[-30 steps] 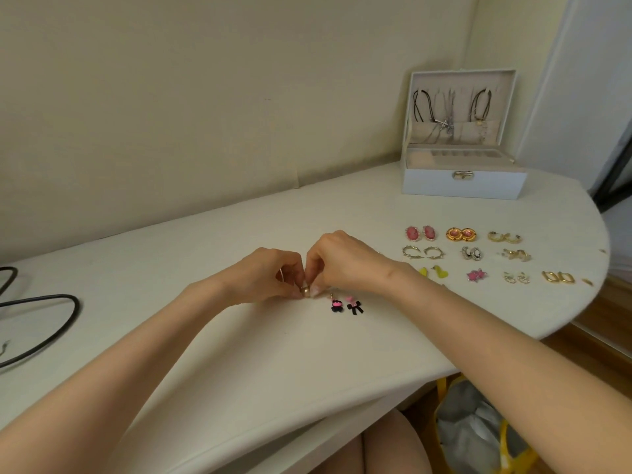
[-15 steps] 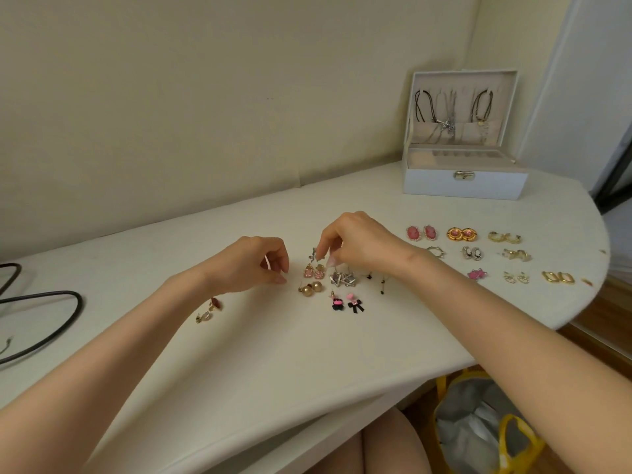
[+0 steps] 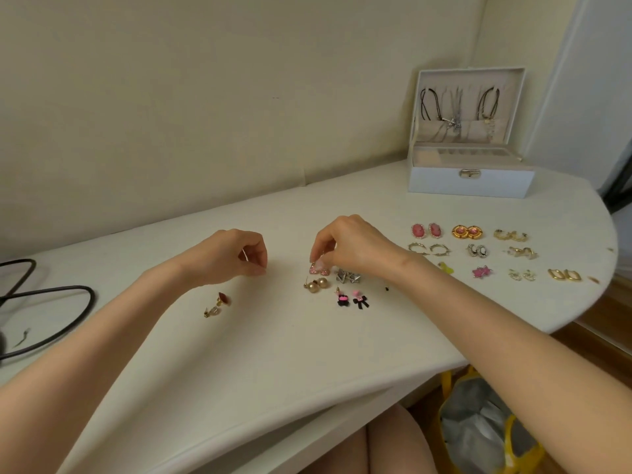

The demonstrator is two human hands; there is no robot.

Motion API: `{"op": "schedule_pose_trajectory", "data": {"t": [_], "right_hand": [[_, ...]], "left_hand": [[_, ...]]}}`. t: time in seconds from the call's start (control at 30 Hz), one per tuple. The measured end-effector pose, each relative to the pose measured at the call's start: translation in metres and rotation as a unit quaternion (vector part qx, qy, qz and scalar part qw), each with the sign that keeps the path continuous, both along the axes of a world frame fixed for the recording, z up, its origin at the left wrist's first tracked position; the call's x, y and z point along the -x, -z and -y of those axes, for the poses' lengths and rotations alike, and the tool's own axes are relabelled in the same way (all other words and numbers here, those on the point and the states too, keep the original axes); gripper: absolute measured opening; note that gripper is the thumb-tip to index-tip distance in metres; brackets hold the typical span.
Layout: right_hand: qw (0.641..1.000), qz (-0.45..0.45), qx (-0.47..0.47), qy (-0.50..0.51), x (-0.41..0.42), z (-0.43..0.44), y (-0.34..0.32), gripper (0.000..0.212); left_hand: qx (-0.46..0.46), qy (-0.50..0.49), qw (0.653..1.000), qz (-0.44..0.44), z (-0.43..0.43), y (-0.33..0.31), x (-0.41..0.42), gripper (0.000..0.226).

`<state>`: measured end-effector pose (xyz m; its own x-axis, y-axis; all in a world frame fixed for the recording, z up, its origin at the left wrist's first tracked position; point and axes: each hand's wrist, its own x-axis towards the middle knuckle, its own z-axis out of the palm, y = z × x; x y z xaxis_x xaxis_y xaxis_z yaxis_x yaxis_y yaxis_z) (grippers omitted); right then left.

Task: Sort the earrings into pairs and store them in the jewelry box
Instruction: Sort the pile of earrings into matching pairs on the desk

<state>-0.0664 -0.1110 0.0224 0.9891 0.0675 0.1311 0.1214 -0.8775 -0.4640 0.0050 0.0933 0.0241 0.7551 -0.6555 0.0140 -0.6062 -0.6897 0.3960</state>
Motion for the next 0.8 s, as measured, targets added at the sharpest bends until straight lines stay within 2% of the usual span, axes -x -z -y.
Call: {"op": "schedule_pose_trajectory", "data": {"t": [0.07,0.2,0.27,0.37,0.53,0.8], "right_hand": [[1.0,-0.003,-0.004,-0.006,-0.001,-0.007,0.003,0.011],[0.999,-0.002,-0.004,-0.039,0.001,-0.025,0.007,0.011],[0.998,-0.003,-0.002,-0.061,0.002,-0.035,0.009,0.012],[0.997,0.0,-0.001,-0.079,0.002,-0.048,0.01,0.012],[0.994,0.004,0.001,-0.105,-0.004,-0.069,0.011,0.013],[1.0,0.01,-0.005,-0.026,-0.052,-0.072,0.014,0.027]], "left_hand": [[-0.029,-0.03,0.999,-0.017,-0.005,-0.003,0.0,0.011],[-0.198,-0.113,0.972,-0.06,-0.02,-0.01,0.0,0.036],[-0.24,-0.12,0.961,-0.071,-0.024,-0.007,-0.001,0.039],[-0.206,-0.111,0.969,-0.081,-0.026,0.0,-0.002,0.026],[-0.139,-0.139,0.979,-0.06,-0.035,0.0,-0.01,0.018],[-0.089,-0.151,0.983,-0.045,-0.051,0.005,-0.014,0.014]]}}
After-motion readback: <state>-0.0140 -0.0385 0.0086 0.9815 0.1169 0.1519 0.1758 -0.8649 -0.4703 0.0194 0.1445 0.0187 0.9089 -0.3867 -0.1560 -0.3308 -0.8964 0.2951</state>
